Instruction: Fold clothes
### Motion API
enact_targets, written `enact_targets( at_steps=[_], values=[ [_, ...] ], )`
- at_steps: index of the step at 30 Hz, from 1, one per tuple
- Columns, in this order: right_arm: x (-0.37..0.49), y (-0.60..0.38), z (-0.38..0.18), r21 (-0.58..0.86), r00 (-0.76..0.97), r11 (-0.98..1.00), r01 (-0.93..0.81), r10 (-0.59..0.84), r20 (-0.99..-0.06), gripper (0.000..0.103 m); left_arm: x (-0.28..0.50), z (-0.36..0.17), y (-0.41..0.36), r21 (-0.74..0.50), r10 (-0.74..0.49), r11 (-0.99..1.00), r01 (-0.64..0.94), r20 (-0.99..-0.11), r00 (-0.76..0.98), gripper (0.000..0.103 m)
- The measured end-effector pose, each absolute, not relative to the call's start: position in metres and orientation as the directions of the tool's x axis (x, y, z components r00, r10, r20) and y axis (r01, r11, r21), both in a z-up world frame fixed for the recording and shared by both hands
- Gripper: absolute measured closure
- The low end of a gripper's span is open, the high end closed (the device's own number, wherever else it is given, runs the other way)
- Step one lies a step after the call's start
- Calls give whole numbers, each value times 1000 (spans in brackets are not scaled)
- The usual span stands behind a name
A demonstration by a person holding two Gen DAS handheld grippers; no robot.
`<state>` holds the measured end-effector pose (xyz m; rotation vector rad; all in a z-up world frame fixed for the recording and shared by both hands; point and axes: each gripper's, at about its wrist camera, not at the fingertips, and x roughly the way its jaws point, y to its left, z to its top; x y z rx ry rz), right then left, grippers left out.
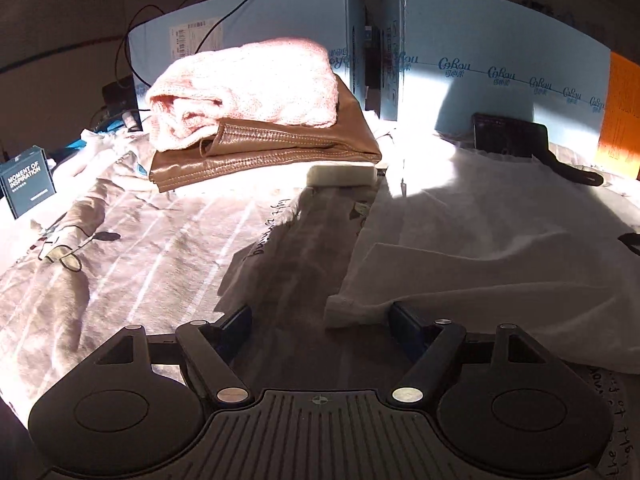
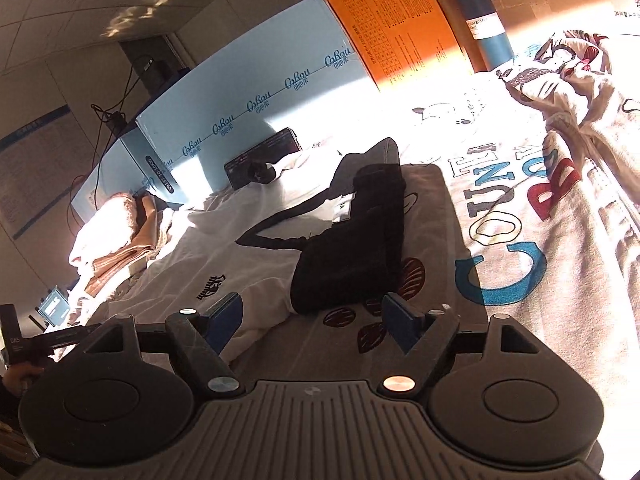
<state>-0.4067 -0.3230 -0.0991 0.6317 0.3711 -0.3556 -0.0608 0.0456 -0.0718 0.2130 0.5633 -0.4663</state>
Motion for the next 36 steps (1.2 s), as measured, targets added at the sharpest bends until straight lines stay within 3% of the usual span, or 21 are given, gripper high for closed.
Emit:
enact_targets(
  at_steps=[4,6,10,15,20,21,23,24,25,26,28,31,36],
  values=[
    [-411,-316,-97,463,853,753,468,-248,-458,25,-90,-68,37,257,-499,713,653,-467,730,25],
    [-413,-311,-95,395,831,777,490,-280,-481,23,-100,-75,24,364,-526,619,696,-466,711,25],
    [-405,-291,-94,156,769,866,476,-323,-552,16,-118,-91,-3,554,-568,398,731,-477,671,25],
    [-376,-280,-104,-117,704,901,417,-402,-585,13,-123,-99,-25,610,-634,305,731,-443,634,25],
    [-348,-282,-107,-254,723,909,331,-418,-550,13,-128,-101,-33,614,-693,251,748,-425,582,26],
    [-343,-283,-108,-274,729,909,315,-416,-543,13,-127,-101,-33,601,-702,246,760,-430,567,29],
    [-334,-285,-108,-303,742,912,278,-404,-535,16,-123,-100,-34,541,-718,228,809,-468,515,49],
    [-332,-286,-108,-306,750,918,254,-387,-537,18,-121,-100,-35,509,-726,218,833,-486,487,76],
    [-331,-287,-108,-308,757,923,231,-369,-539,27,-122,-101,-35,496,-729,218,841,-490,478,91],
    [-329,-287,-107,-310,764,928,207,-351,-541,32,-123,-102,-34,486,-730,221,846,-492,474,91],
    [-326,-289,-107,-314,777,936,160,-315,-545,72,-123,-102,-29,452,-737,224,863,-501,454,99],
    [-332,-285,-107,-316,779,938,141,-302,-549,85,-125,-98,-18,398,-750,236,886,-505,427,100],
    [-351,-278,-100,-284,796,943,173,-303,-523,87,-138,-90,-1,364,-766,259,895,-487,420,101]
  ],
)
